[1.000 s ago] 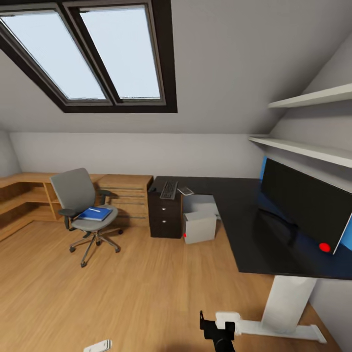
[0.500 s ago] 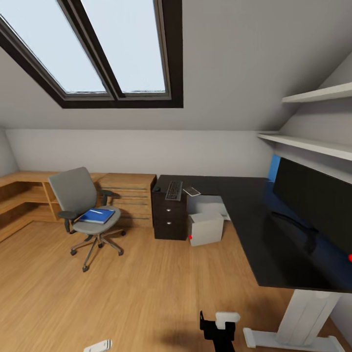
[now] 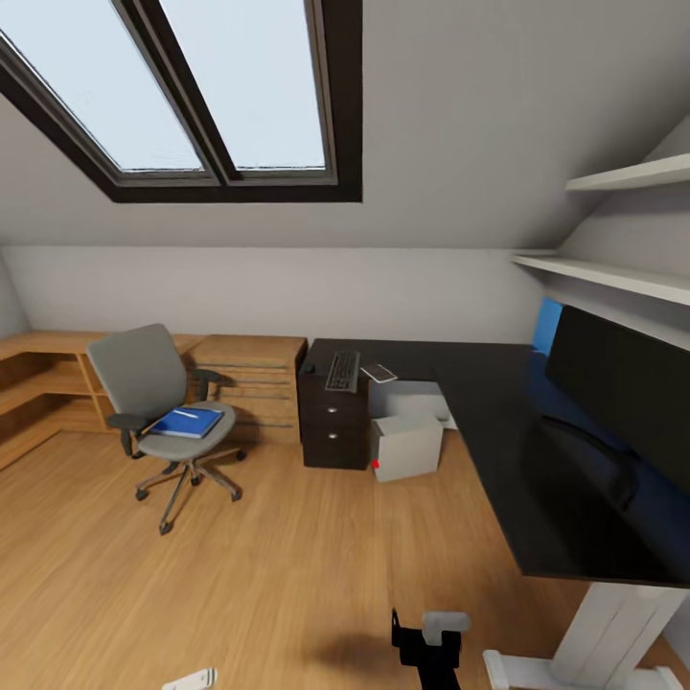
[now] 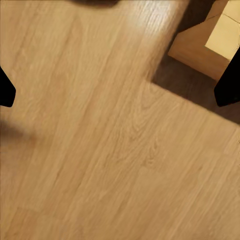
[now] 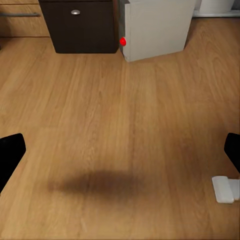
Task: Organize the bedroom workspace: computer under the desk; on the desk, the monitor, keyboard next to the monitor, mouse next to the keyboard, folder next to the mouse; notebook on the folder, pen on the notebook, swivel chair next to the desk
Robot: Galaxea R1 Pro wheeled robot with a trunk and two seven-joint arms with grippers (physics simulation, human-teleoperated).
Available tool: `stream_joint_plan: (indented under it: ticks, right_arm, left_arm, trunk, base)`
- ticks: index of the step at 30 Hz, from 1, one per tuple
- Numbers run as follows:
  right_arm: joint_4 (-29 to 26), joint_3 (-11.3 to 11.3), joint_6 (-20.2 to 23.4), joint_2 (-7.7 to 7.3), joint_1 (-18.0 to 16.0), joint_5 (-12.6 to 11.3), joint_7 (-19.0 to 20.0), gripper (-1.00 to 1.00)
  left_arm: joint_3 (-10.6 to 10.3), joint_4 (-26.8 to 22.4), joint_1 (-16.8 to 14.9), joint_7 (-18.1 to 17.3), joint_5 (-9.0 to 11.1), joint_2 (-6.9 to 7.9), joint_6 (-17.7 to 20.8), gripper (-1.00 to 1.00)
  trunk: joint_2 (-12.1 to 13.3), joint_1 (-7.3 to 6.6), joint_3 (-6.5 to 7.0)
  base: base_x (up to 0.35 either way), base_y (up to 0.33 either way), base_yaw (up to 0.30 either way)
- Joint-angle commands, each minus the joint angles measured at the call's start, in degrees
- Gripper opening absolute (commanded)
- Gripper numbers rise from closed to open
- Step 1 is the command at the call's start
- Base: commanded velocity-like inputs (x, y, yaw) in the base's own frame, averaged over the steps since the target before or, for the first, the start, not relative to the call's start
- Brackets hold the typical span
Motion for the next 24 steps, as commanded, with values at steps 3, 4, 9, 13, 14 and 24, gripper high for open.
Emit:
stream_joint_plan:
  ticks: [3,4,9,13,14,24]
  right_arm:
    - [0.05,0.37,-0.12,0.0,-0.05,0.09,-0.52,1.0]
    - [0.05,0.33,-0.11,0.0,-0.05,0.09,-0.52,1.0]
    - [0.05,0.29,-0.15,-0.01,-0.05,0.09,-0.52,1.0]
    - [0.08,0.29,-0.16,0.0,-0.05,0.09,-0.52,1.0]
    - [0.09,0.29,-0.16,0.0,-0.05,0.09,-0.52,1.0]
    - [0.1,0.29,-0.16,0.0,-0.05,0.09,-0.52,1.0]
  left_arm:
    - [-0.5,0.16,-0.04,0.3,0.49,0.05,-0.25,1.0]
    - [-0.5,0.18,-0.04,0.3,0.49,0.05,-0.25,1.0]
    - [-0.5,0.28,-0.04,0.31,0.49,0.05,-0.27,1.0]
    - [-0.5,0.29,-0.04,0.3,0.48,0.05,-0.3,1.0]
    - [-0.5,0.29,-0.04,0.3,0.48,0.05,-0.3,1.0]
    - [-0.5,0.29,-0.04,0.3,0.48,0.05,-0.32,1.0]
  trunk:
    - [-0.06,0.04,-0.36]
    - [-0.06,0.04,-0.45]
    - [-0.06,0.04,-0.9]
    - [-0.06,0.04,-1.25]
    - [-0.06,0.04,-1.33]
    - [-0.06,0.04,-1.96]
  base:
    - [0.318,0.076,0.0]
    - [0.319,0.077,0.0]
    - [0.32,0.052,-0.026]
    - [0.321,0.007,-0.099]
    - [0.322,0.003,-0.127]
    - [0.324,0.001,-0.133]
